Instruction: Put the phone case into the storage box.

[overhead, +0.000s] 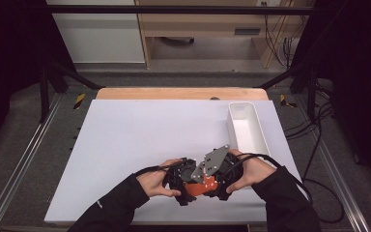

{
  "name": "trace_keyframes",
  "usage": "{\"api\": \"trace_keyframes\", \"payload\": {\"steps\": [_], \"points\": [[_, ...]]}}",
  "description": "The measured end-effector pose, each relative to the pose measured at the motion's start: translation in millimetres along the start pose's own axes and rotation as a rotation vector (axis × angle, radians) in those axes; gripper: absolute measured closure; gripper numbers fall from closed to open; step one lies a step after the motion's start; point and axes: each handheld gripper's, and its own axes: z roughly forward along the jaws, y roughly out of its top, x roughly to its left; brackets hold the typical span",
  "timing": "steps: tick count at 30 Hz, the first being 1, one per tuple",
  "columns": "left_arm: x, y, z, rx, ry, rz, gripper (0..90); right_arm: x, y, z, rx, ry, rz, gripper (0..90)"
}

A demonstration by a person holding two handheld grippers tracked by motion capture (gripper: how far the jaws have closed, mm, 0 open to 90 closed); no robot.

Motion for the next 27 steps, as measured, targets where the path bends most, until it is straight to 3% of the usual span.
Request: {"api": "trace_keyframes", "payload": {"steps": [8, 11, 27], "points": [[2.7, -5.9, -1.9, -0.035, 0.014, -0.025, 15.6, 1.1, -0.8, -5.2, -0.051, -0.039, 0.021, 2.3], [2.4, -9.6, -3.2, -0.062, 0.008, -0.057, 15.6, 1.6, -2.2, -9.8, -0.080, -0.061, 0.042, 1.7], [4.2, -27.8, -7.5, -0.129, 0.016, -0.089, 15.5, 6.0, -20.6, -27.3, -0.247, -0.115, 0.092, 0.7]]}}
